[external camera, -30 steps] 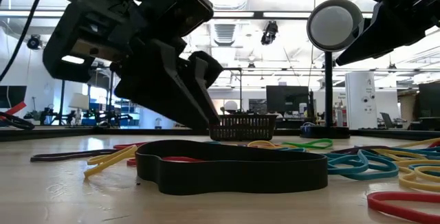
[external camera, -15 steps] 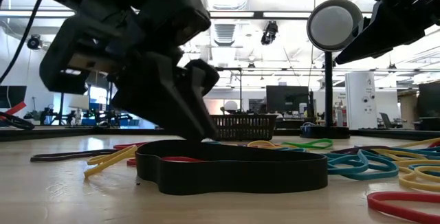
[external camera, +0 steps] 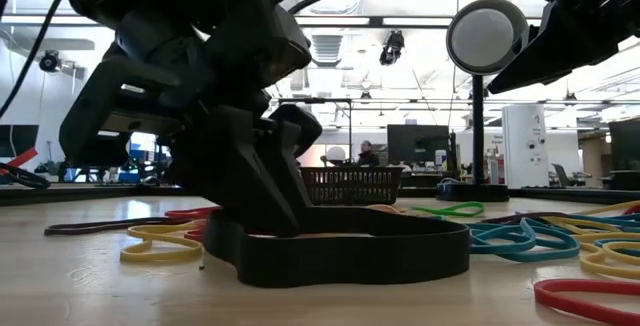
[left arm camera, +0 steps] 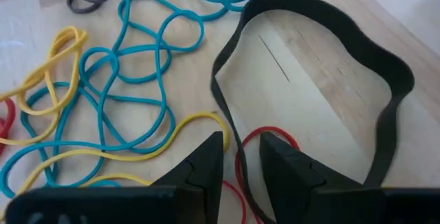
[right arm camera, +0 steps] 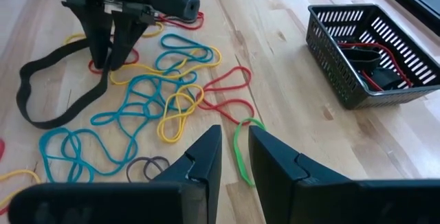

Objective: Pick and place rubber bands into bin
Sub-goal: Put the black rubber band into the basket

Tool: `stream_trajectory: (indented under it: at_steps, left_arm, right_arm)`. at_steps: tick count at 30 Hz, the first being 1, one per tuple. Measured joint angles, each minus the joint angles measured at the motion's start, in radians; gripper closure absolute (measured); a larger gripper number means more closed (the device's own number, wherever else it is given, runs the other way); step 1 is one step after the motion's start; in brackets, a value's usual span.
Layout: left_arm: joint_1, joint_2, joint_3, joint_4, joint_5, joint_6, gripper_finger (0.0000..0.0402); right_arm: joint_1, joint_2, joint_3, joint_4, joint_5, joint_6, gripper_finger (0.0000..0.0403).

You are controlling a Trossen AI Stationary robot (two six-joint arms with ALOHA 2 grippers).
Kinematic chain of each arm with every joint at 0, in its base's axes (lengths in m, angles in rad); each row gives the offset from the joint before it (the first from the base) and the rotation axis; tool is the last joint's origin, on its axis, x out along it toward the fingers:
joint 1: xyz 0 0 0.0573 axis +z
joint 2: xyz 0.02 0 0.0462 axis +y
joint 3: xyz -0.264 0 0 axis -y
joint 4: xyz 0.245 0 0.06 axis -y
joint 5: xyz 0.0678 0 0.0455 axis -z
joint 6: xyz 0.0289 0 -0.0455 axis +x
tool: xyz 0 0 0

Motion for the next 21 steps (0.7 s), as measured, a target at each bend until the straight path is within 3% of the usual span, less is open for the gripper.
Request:
stream_trajectory:
  at_steps: [16,21]
  left_arm:
    - [0.010,-0.015,-0.003,-0.001,-0.001,0.008,0.0322]
    - [0.010,-0.015,-0.004,-0.001,-0.001,0.010,0.0366]
  right_arm:
    - [0.000,0.000,0.000,0.000,0.000,-0.001,0.0335]
    - [0.000,0.000,0.000,0.000,0.000,-0.001,0.0335]
